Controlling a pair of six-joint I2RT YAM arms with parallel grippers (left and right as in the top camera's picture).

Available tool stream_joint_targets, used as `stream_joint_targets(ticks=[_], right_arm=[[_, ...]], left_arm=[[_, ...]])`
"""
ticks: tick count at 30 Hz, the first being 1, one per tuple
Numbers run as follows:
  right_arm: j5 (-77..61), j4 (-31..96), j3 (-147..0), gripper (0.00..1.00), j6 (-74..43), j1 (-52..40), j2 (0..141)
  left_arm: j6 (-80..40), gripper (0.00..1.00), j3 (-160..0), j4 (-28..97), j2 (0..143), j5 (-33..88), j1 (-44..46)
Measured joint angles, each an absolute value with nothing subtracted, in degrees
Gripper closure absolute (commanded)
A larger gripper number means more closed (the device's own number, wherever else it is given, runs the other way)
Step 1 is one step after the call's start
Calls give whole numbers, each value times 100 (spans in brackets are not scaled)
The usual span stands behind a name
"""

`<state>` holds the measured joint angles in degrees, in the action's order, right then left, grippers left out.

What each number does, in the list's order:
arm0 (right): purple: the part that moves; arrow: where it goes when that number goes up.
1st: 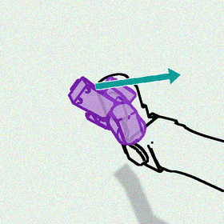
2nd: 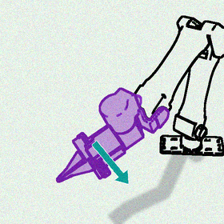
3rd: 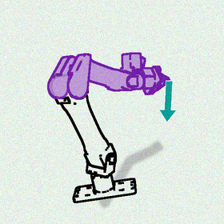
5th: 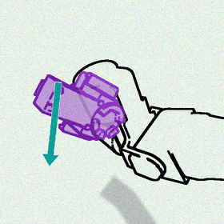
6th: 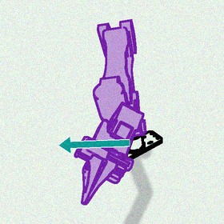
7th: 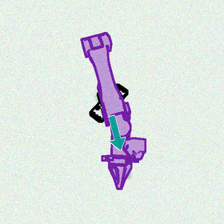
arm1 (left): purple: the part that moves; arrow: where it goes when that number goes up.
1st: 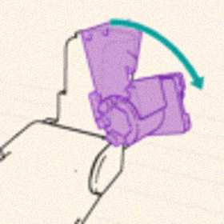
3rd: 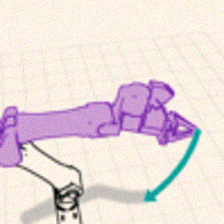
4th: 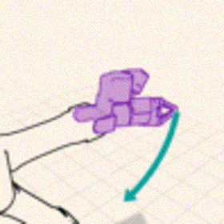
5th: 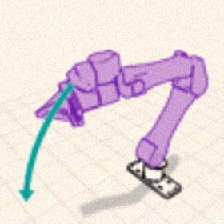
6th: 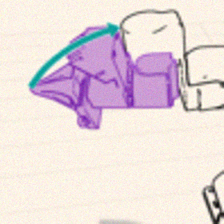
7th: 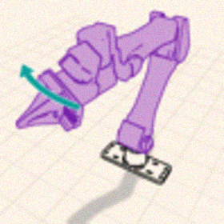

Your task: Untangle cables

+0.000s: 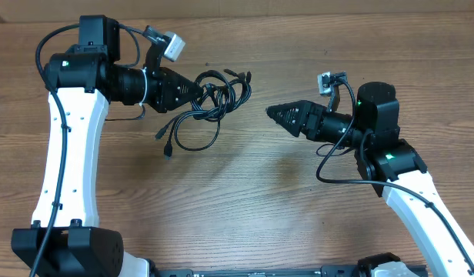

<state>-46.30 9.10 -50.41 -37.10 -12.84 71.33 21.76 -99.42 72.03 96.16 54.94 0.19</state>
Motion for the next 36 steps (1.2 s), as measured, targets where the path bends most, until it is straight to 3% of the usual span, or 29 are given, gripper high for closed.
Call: stream_joint_targets(ticks=[12,17,21,24,30,32,34,35,36], right_arm=[[-4936,648,-5041,18,-3754,-1284,7133],[-5129,495,-5041,34,-3752,-1284,7133],[-5190,508,-5048,60,-3758,-1284,7133],[-5218,502,-5048,69,-3774,-1284,7133],[-5234,486,-5048,96,-3785,-1284,7133],[-5242,471,-5048,96,-3809,-1286,7133],[-5253,469,-5048,96,-3815,-1284,7133],[-5251,473,-5048,96,-3815,-1286,7133],[-5249,475,-5048,96,-3811,-1284,7133]], left_arm=[[2873,96,-9942,7199,9616,5280,648],[2936,96,-9942,7054,9616,5140,1020],[2982,96,-9939,6973,9616,5142,1166],[3004,96,-9939,6956,9616,5144,1177],[3017,96,-9939,6945,9616,5144,1184],[3024,96,-9939,6945,9616,5140,1184],[3026,87,-9939,6945,9616,5142,1184],[3050,72,-9939,6943,9616,5140,1184],[3052,41,-9939,6943,9616,5146,1184]])
